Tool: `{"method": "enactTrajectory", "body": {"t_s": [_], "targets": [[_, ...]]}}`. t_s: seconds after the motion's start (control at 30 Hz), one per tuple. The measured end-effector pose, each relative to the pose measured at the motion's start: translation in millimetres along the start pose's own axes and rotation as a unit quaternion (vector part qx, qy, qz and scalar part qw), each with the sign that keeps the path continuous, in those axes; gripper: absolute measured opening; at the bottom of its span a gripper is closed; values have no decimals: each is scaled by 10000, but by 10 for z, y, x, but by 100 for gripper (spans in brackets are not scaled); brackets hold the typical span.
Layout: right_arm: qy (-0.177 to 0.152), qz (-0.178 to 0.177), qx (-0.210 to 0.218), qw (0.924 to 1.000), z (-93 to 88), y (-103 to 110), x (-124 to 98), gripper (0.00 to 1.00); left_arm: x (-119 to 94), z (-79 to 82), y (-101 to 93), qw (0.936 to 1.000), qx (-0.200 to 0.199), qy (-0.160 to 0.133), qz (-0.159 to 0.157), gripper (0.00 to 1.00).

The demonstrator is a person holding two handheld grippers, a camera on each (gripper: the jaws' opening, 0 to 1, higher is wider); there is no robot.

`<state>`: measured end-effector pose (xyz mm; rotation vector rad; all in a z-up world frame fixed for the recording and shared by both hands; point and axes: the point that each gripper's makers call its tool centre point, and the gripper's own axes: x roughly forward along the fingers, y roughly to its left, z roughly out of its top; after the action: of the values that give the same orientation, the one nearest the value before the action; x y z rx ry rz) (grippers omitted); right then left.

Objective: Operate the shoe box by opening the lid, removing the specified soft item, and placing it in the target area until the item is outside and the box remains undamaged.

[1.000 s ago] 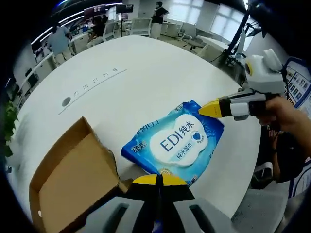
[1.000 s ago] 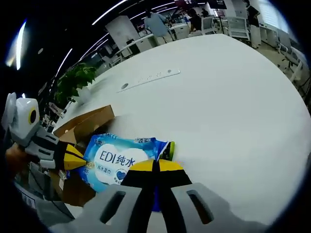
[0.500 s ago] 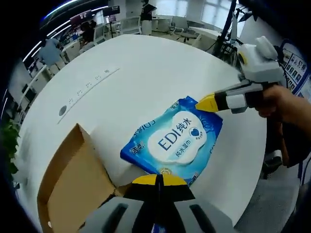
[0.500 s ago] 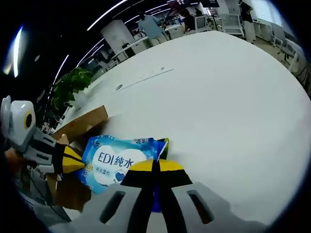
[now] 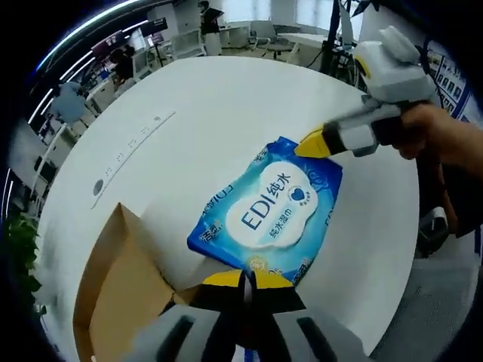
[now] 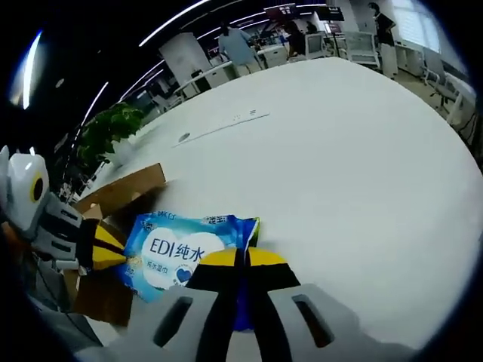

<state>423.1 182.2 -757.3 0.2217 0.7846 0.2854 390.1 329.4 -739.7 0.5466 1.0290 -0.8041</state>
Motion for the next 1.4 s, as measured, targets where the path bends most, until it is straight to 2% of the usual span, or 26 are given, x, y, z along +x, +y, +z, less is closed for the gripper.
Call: {"method": "enactTrajectory", "body": {"t_s": [0.27,0.47,0.67,0.83,1.2,1.4], "targets": [[-22,-77,-443,9990,75,54,-36,5,-137,113,38,9984,-399,-381,-112,8],[-125,-98,-509,9986,157,45,-108,9,-248,168,-3,9968,-392,-671,-189,15],[-19,-155,-1213,9925,162,102,-225,13,-374,201,14,9952,-309,-915,-169,20],[25,-112,-1311,9913,163,154,-299,17,-487,256,-5,9923,-312,-1168,-268,23],[31,78,-1560,9877,206,310,-472,22,-732,214,-5,9877,-300,-1471,-442,29],[-1,218,-1692,9853,250,443,-578,25,-851,149,64,9860,-275,-1584,-446,31]]}}
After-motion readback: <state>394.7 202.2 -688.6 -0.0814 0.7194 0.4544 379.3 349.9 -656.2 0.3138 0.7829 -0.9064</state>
